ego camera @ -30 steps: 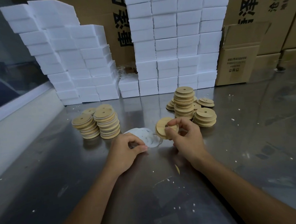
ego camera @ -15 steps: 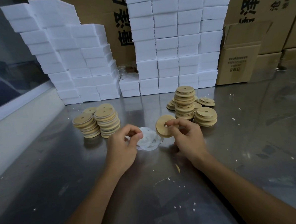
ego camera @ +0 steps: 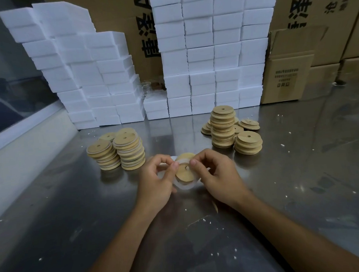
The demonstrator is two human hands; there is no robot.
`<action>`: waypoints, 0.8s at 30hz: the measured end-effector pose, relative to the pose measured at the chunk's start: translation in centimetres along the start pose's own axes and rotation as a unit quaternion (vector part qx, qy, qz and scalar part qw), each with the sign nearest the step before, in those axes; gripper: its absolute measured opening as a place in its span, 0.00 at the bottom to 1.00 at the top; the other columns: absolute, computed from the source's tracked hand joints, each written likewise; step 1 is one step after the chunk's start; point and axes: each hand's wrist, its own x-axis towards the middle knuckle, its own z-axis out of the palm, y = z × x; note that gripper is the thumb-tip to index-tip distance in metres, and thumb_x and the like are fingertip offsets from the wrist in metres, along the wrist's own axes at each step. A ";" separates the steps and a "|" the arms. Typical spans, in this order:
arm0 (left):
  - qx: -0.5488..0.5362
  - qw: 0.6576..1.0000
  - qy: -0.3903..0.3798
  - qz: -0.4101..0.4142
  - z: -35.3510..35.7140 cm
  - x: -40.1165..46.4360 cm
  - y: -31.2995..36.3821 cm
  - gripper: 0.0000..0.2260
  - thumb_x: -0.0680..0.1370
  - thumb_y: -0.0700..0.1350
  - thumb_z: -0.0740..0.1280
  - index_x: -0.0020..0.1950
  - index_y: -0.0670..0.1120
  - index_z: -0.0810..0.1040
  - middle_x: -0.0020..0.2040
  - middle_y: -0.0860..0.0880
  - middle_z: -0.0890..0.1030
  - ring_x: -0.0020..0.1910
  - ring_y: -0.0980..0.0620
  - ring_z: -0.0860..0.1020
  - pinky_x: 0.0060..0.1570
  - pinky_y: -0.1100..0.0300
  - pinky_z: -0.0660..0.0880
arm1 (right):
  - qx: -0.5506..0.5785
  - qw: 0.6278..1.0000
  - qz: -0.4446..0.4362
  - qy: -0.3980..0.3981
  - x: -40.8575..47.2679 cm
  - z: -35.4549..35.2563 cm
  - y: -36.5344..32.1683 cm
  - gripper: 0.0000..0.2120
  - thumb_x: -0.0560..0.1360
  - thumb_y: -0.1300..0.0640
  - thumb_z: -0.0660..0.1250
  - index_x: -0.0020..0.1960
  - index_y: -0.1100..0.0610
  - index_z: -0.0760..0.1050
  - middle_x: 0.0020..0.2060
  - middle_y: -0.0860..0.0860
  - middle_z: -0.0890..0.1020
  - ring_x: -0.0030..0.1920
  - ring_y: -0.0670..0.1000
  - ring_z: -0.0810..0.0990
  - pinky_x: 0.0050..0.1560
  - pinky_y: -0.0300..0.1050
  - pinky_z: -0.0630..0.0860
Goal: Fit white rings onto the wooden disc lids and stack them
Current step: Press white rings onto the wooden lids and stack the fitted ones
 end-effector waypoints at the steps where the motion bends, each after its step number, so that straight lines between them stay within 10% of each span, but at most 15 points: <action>1: -0.032 0.999 -0.013 -0.023 0.2 -0.1 0.0 0.06 0.78 0.37 0.68 0.41 0.44 0.76 0.49 0.45 0.80 0.37 0.49 0.82 0.26 0.56 0.79 | -0.003 1.000 0.001 0.000 0.0 0.1 0.1 0.05 0.80 0.55 0.68 0.45 0.54 0.78 0.37 0.45 0.82 0.39 0.45 0.81 0.41 0.48 0.79; 15: 0.041 0.997 0.034 0.064 0.2 -0.1 -0.9 0.04 0.74 0.47 0.66 0.40 0.56 0.76 0.39 0.56 0.82 0.40 0.53 0.83 0.34 0.46 0.82 | -0.064 0.998 -0.015 0.000 0.0 -0.1 -0.3 0.05 0.79 0.56 0.68 0.47 0.56 0.80 0.37 0.42 0.82 0.41 0.42 0.82 0.40 0.34 0.76; 24: 0.078 0.993 0.029 0.087 -0.1 0.1 -0.7 0.14 0.76 0.35 0.68 0.38 0.54 0.76 0.39 0.59 0.82 0.39 0.62 0.81 0.37 0.67 0.78 | -0.063 0.998 -0.012 0.000 0.1 -0.3 -0.3 0.05 0.79 0.56 0.68 0.46 0.56 0.80 0.37 0.43 0.83 0.41 0.42 0.82 0.42 0.37 0.78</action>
